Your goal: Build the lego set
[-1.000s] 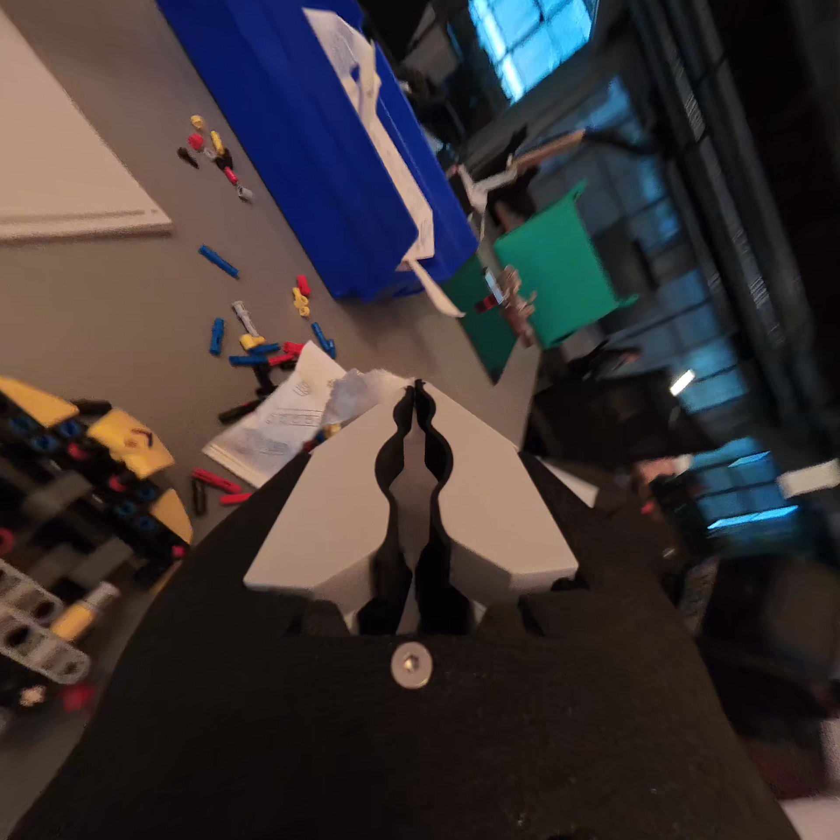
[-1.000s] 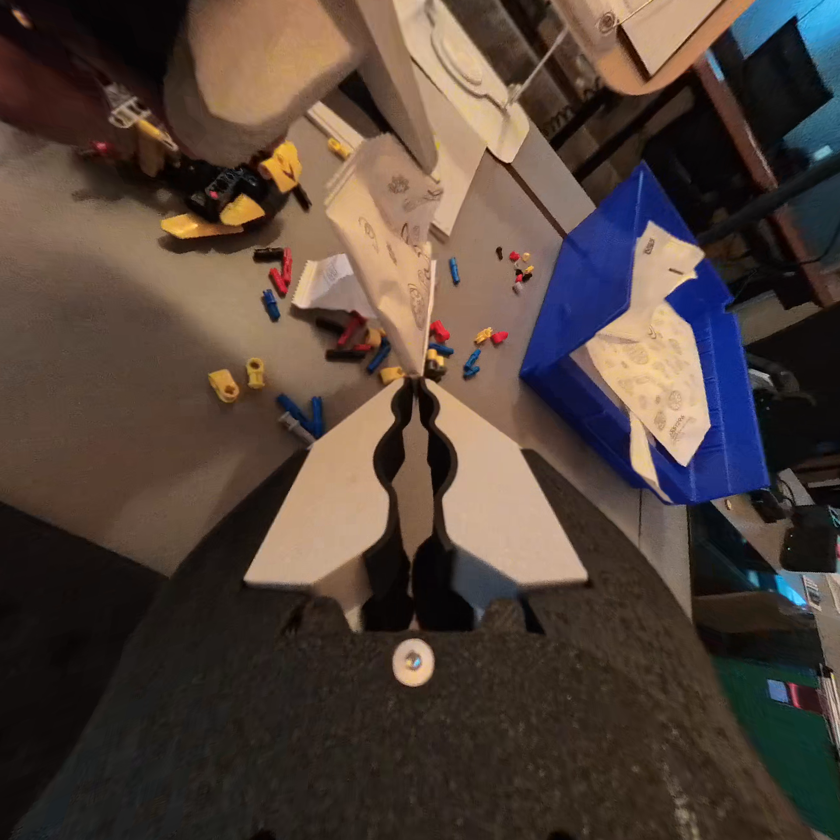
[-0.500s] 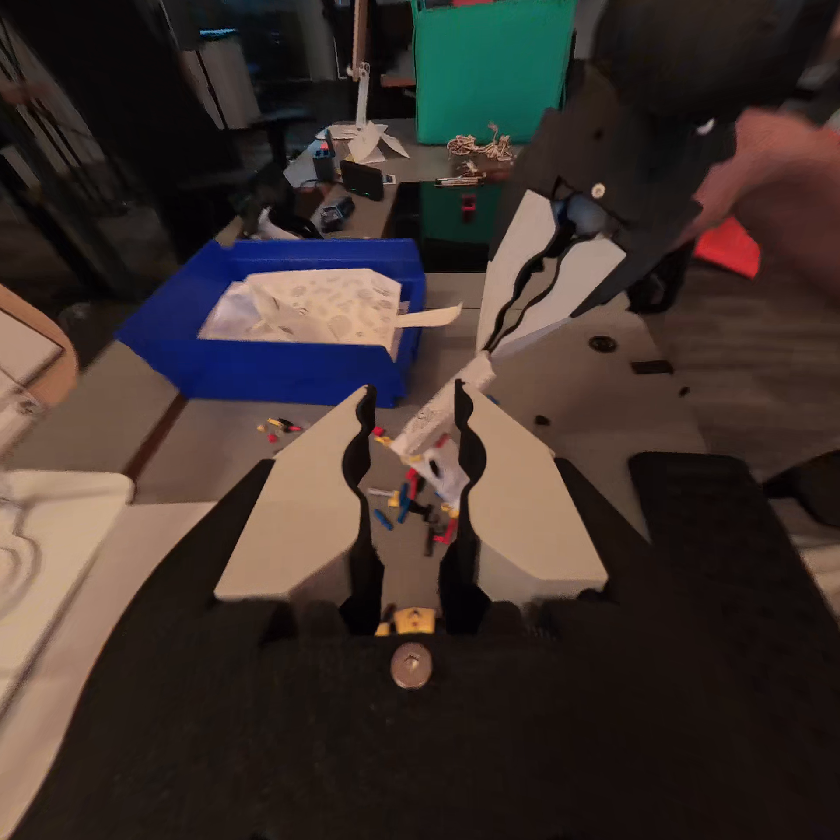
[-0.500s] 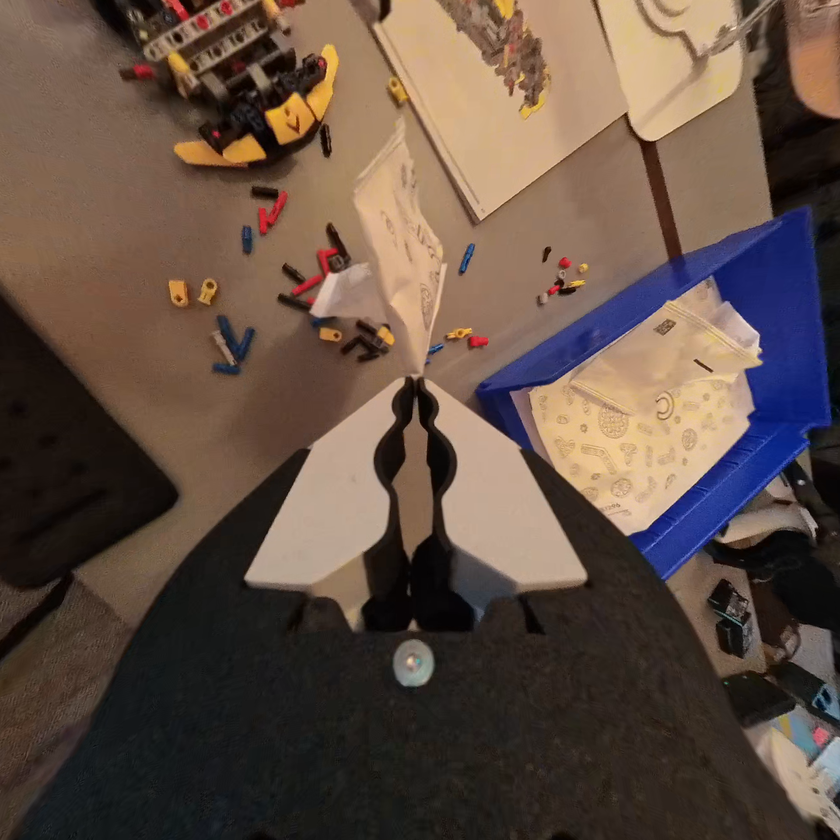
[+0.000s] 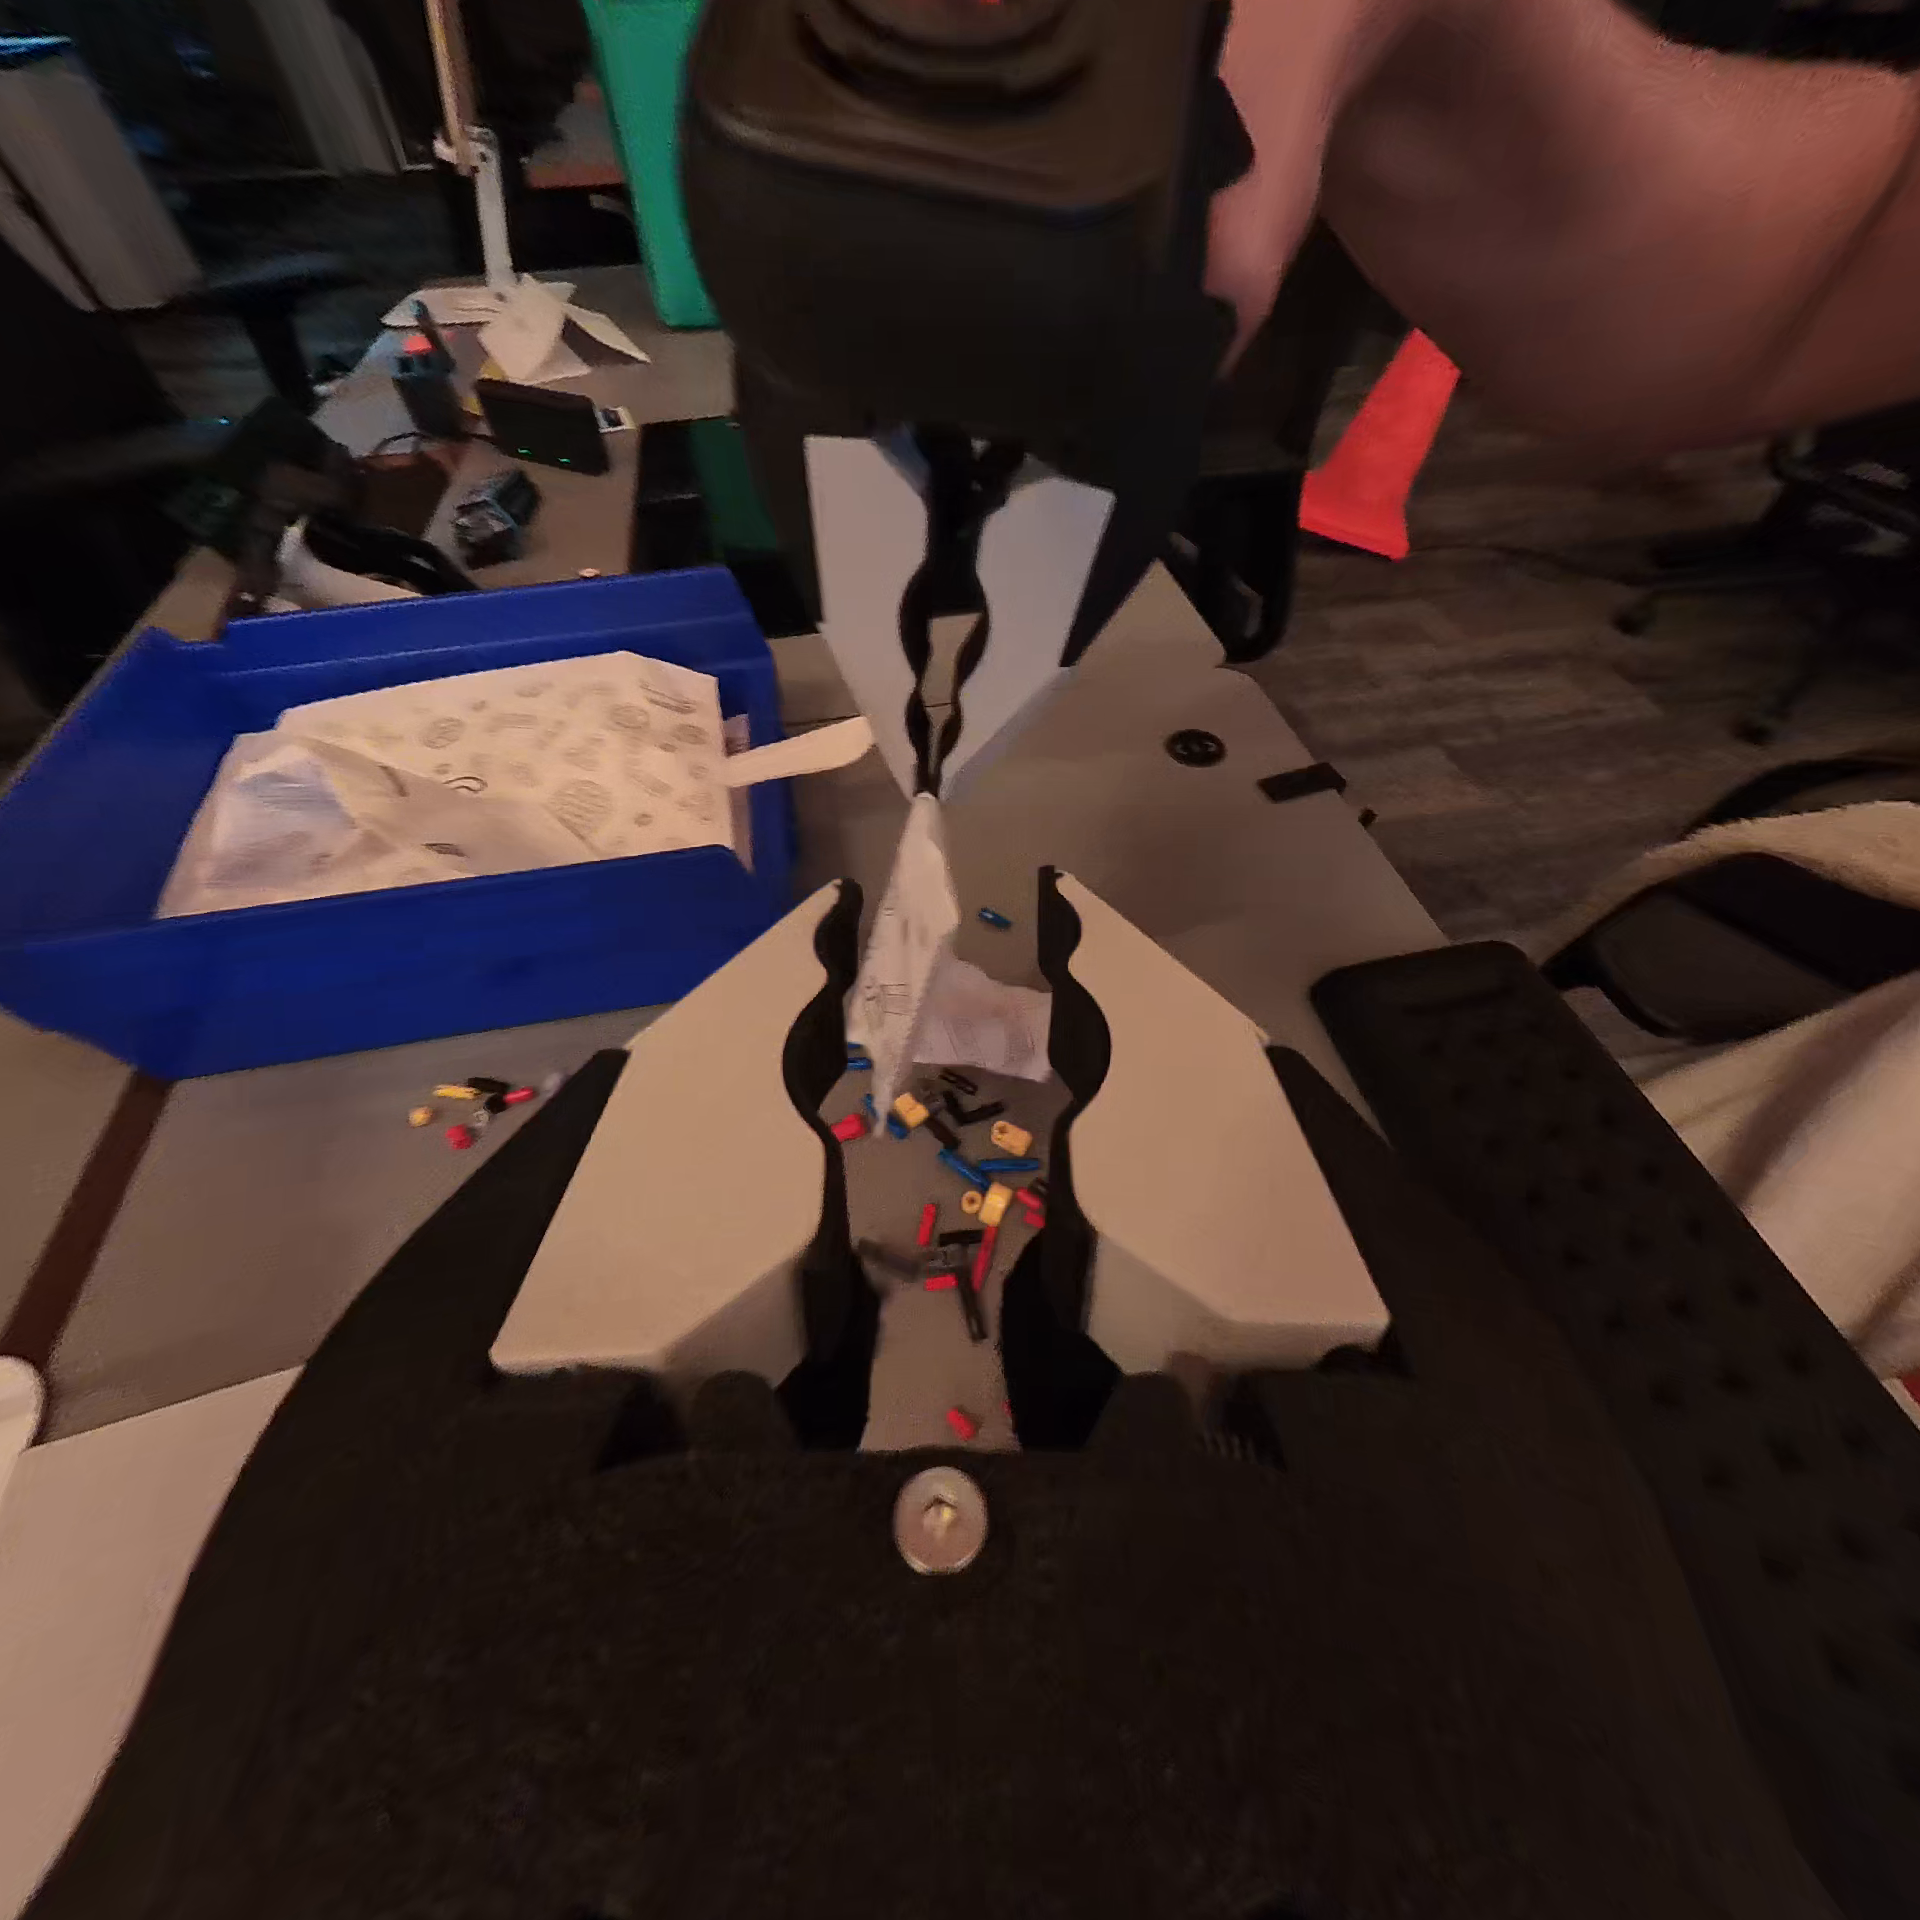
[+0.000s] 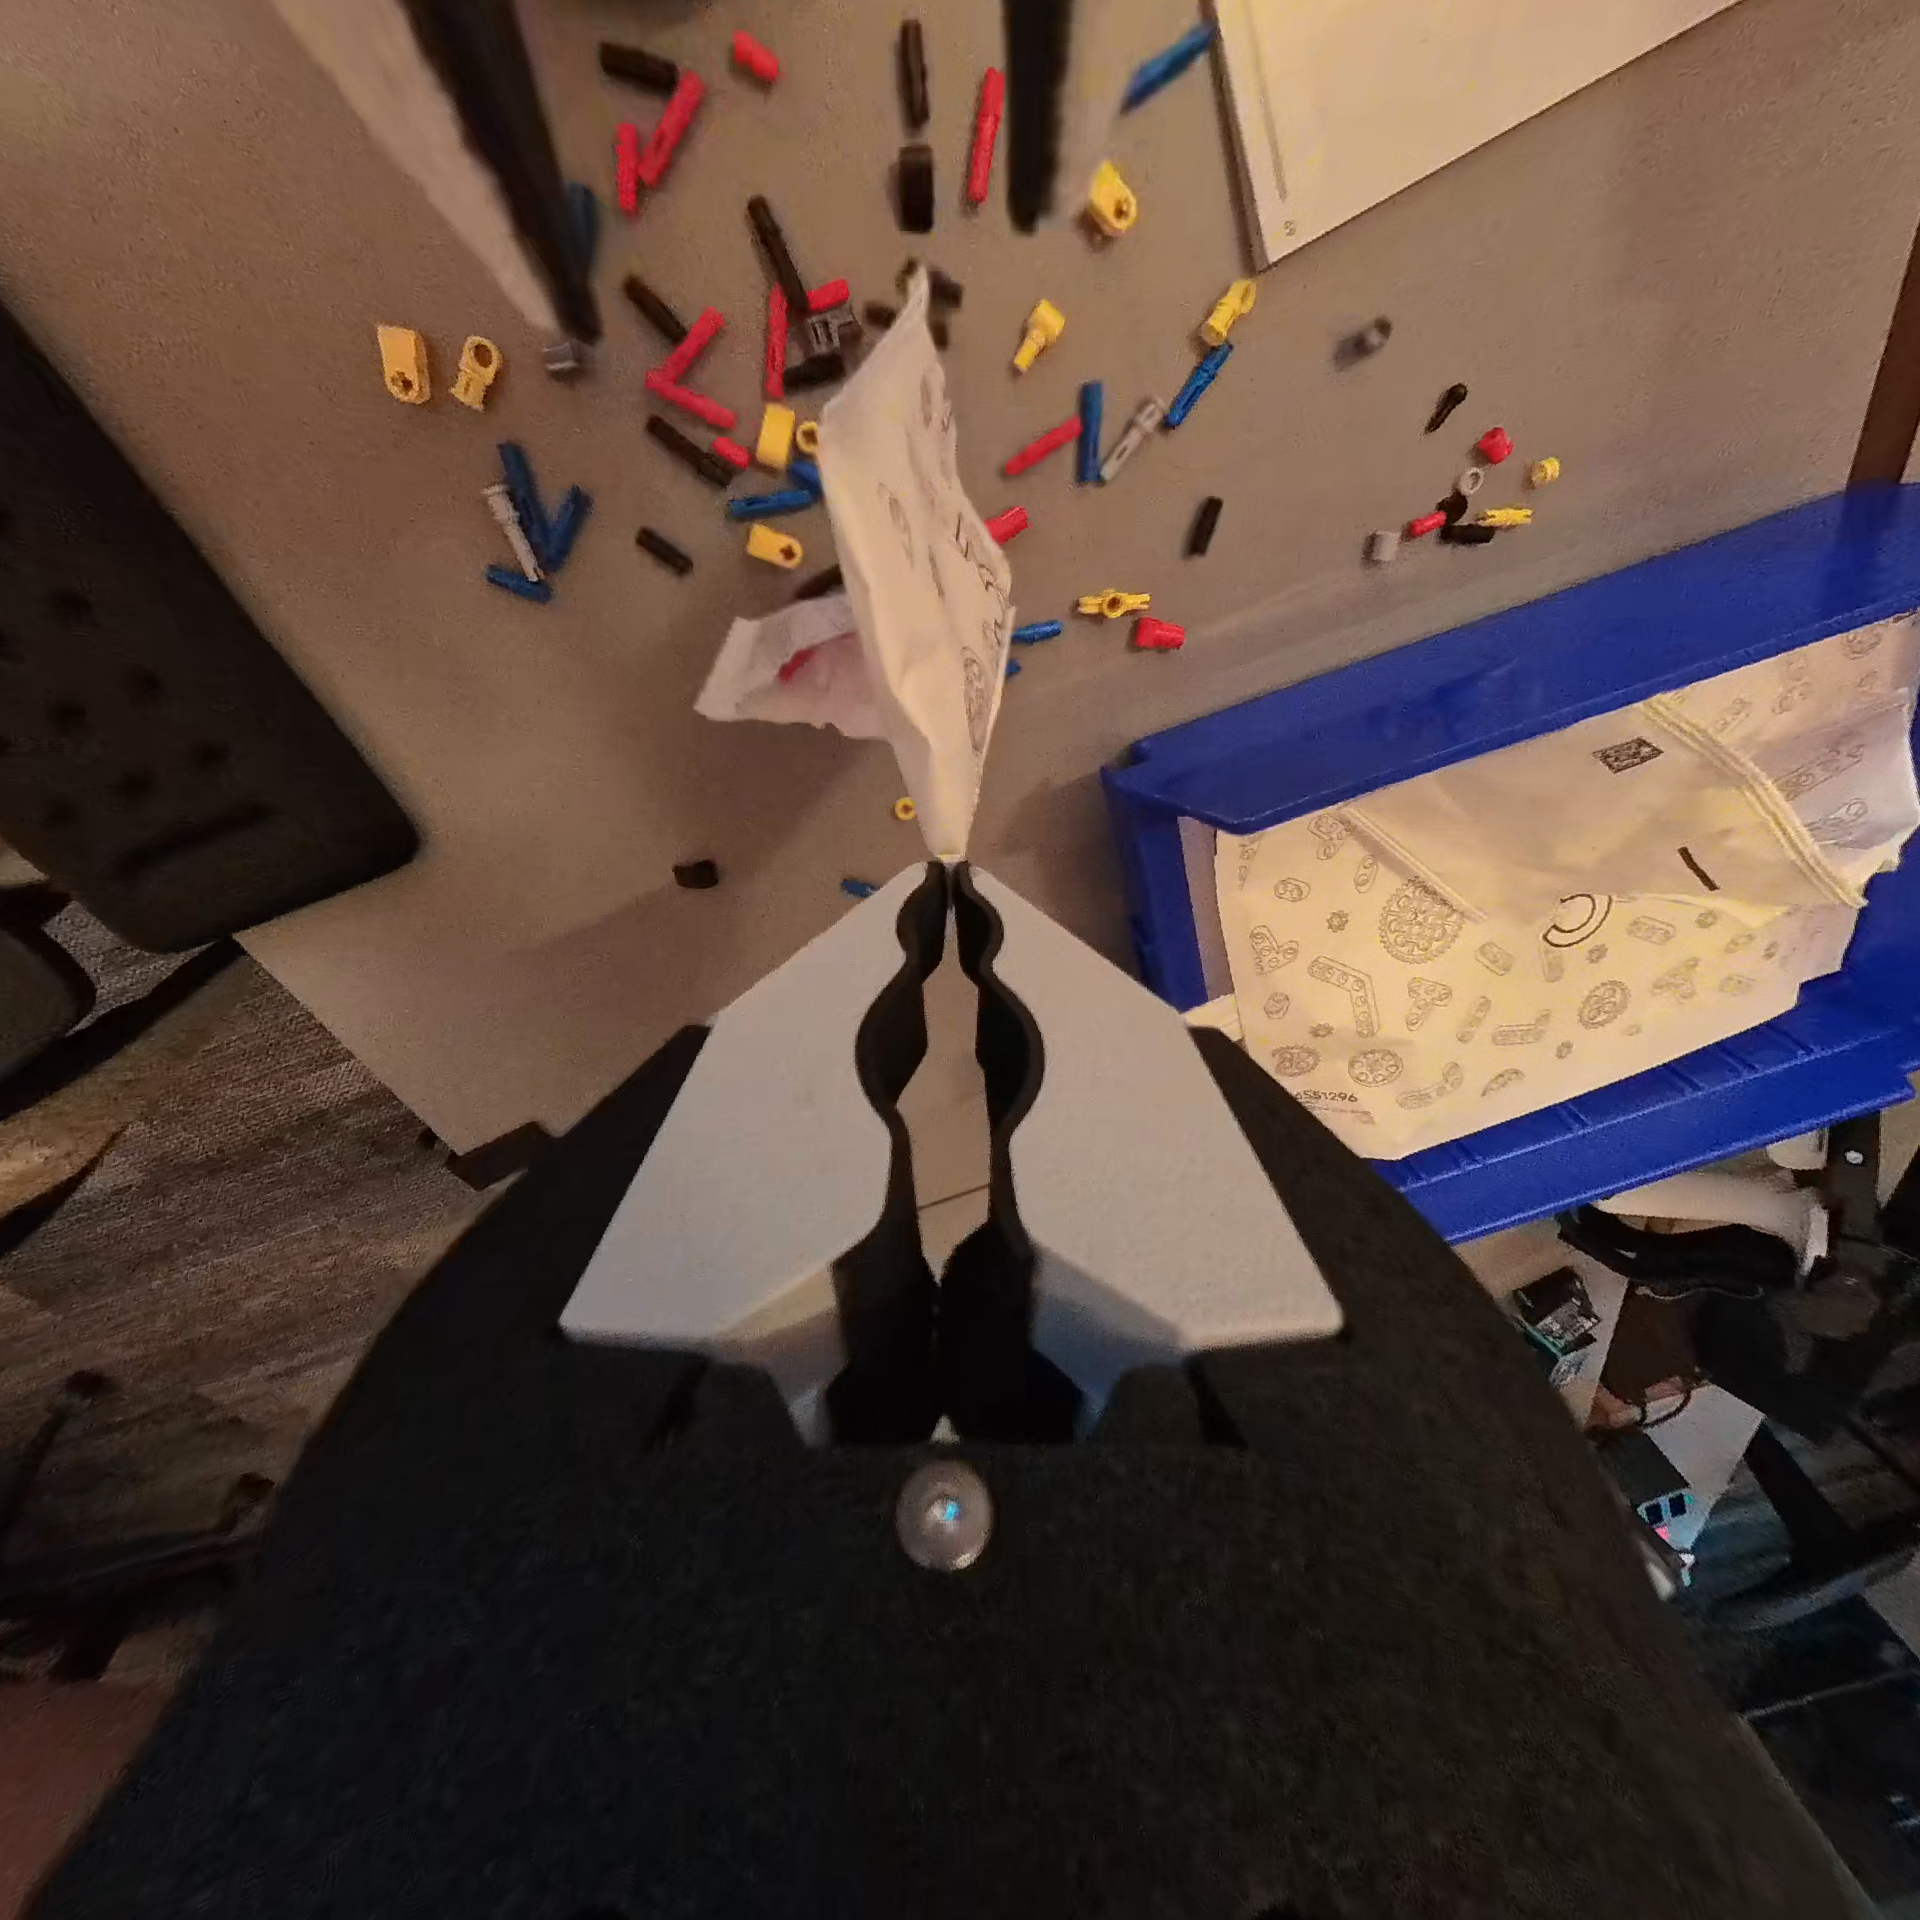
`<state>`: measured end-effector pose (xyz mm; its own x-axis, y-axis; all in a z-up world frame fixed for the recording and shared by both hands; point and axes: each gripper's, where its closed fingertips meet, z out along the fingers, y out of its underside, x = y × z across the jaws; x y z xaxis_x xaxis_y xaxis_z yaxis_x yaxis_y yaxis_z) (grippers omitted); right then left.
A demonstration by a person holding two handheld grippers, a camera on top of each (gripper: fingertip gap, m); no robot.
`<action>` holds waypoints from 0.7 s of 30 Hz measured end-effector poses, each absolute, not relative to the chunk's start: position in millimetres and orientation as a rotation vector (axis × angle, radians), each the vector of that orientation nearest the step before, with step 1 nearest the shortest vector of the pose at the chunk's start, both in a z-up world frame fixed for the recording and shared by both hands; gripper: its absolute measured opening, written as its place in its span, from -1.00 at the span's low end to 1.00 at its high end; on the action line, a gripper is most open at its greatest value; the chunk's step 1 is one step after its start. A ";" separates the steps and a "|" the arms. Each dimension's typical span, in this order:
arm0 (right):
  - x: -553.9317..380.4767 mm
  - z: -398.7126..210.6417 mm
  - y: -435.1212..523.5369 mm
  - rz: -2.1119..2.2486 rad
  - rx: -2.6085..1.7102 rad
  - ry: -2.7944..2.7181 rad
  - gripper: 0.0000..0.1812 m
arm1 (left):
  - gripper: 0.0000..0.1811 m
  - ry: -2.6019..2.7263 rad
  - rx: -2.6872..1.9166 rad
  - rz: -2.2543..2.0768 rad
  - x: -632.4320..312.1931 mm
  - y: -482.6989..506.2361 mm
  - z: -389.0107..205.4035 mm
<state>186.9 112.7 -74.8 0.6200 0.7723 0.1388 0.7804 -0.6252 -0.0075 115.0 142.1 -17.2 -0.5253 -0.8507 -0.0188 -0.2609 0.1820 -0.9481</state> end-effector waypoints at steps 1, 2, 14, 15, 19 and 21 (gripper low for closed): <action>187.2 -75.2 112.7 -0.192 -2.773 -1.334 -1.00 | -0.62 1.911 -1.032 -1.365 114.4 137.9 -20.9; 187.1 -75.8 112.6 -0.192 -2.777 -1.341 -1.00 | -0.62 1.923 -1.028 -1.368 114.7 135.7 -23.8; 177.1 -66.2 115.3 -0.159 -2.724 -1.332 -1.00 | -1.00 2.035 -0.947 -1.102 122.6 140.9 -51.6; 176.5 -66.7 116.2 -0.156 -2.711 -1.323 -1.00 | -1.00 2.026 -0.947 -1.092 123.3 143.4 -52.0; 177.7 -59.9 129.5 -0.116 -2.578 -1.159 -1.00 | -1.00 1.941 -1.010 -1.190 124.4 153.2 -46.3; 167.1 -53.5 131.6 0.058 -2.466 -1.031 -0.78 | -1.00 1.890 -0.993 -1.269 121.4 154.3 -40.3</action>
